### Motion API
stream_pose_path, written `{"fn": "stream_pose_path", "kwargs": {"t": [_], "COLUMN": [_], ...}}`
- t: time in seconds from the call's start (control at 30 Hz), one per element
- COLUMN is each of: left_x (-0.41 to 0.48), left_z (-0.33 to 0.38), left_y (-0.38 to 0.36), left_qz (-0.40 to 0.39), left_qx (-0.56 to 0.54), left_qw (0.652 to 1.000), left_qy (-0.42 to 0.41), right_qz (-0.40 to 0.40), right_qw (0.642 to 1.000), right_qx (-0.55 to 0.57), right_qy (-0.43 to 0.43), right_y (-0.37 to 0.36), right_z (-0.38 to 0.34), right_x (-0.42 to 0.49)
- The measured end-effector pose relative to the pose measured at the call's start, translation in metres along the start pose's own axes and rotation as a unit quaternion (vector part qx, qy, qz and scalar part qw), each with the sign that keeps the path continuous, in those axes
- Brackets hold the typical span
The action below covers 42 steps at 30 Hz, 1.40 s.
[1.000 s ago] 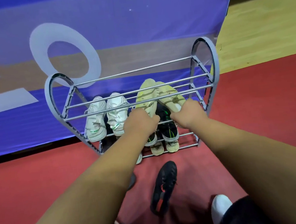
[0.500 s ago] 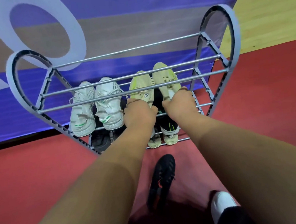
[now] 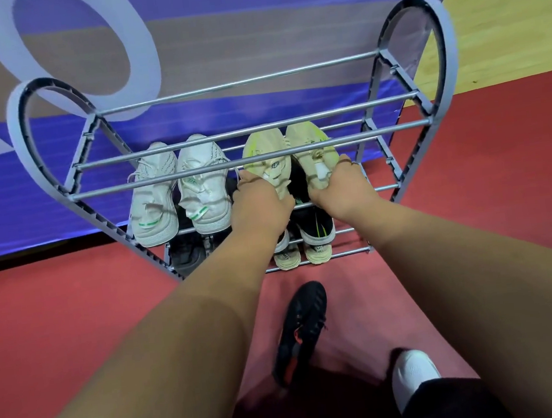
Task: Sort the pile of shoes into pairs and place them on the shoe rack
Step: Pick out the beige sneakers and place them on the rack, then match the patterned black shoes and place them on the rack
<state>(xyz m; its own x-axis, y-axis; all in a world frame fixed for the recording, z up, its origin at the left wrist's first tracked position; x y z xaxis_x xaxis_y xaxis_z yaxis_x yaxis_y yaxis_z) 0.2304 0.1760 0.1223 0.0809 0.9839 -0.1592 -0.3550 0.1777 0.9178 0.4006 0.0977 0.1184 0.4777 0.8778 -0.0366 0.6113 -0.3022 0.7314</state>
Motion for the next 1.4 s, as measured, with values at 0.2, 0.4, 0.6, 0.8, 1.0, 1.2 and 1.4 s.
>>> {"fn": "stream_pose_path", "kwargs": {"t": [0.2,0.4,0.6,0.8,1.0,1.2,1.4], "left_x": [-0.001,-0.009,-0.052,-0.122,-0.164,-0.193,-0.234], "left_z": [0.006,-0.001,-0.012,-0.053,-0.13,-0.19,-0.25], "left_y": [-0.008,0.005,0.046,0.082,0.076,0.003,-0.119], "left_qz": [-0.034,-0.05,-0.078,-0.149,-0.273,-0.311,-0.385], "left_qx": [0.035,0.058,0.12,0.156,0.18,0.172,0.206], "left_qw": [0.999,0.997,0.988,0.974,0.945,0.933,0.897], "left_qy": [0.018,0.006,-0.056,-0.069,0.009,0.059,0.072], "right_qz": [-0.04,-0.071,-0.081,-0.234,-0.35,-0.388,-0.468], "right_qw": [0.999,0.992,0.981,0.943,0.899,0.888,0.859], "right_qx": [-0.027,-0.1,-0.153,-0.237,-0.255,-0.237,-0.205], "right_qy": [-0.019,-0.024,-0.085,-0.004,0.068,0.071,-0.035], "right_y": [-0.001,0.009,0.026,0.027,0.005,-0.072,-0.16], "right_z": [-0.002,-0.008,-0.02,-0.052,-0.091,-0.059,0.047], "right_x": [0.0,-0.01,-0.043,-0.101,-0.177,-0.225,-0.284]}}
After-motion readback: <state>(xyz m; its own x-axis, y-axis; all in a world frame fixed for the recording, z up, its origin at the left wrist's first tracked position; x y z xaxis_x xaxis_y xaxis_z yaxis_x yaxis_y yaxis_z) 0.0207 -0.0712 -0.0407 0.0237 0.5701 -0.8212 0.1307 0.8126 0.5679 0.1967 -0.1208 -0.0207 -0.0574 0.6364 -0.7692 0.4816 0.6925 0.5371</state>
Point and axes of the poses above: each hand's wrist, its own x-axis towards the middle knuckle, its own y-axis out of the back of the hand, z = x × y, the point moved 6 cm from there along x, towards the middle knuckle, and after that the axes turned 13 degrees about y, right-handed, at the moved point
